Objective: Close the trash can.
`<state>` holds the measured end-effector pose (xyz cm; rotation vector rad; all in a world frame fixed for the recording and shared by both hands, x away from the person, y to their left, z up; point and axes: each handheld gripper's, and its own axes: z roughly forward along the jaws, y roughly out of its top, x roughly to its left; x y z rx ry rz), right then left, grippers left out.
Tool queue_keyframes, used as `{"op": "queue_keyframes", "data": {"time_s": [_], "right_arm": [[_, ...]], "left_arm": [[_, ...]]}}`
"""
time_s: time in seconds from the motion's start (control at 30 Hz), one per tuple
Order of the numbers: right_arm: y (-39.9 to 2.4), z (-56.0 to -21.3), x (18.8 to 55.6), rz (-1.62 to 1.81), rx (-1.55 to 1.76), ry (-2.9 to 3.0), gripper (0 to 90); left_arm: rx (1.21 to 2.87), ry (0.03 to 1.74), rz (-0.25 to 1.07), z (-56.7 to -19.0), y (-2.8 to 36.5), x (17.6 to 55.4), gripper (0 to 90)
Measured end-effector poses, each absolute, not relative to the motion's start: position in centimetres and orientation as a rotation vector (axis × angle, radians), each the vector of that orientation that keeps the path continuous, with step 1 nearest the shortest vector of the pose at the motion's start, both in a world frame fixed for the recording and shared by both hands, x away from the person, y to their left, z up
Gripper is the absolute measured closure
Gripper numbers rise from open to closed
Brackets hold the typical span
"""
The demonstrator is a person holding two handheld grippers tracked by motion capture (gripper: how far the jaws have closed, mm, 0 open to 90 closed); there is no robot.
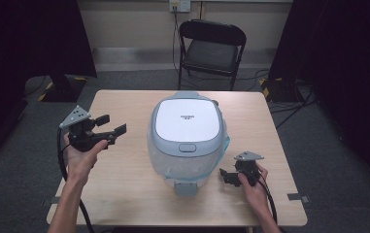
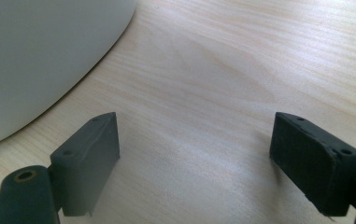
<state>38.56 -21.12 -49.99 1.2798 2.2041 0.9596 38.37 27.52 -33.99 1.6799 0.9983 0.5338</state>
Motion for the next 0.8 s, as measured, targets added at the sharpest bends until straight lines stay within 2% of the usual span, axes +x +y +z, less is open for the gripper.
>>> {"op": "queue_keyframes", "data": {"time_s": [0.33, 0.8], "right_arm": [[-21.1, -50.0, 38.6, 0.96, 1.28, 2.204, 14.8], [-21.1, -50.0, 38.6, 0.96, 1.28, 2.204, 14.8]], "left_arm": [[1.699, 1.126, 0.522, -37.6, 30.5, 37.9, 16.7], [1.761, 1.24, 0.437, -43.2, 31.8, 37.4, 17.3]]}}
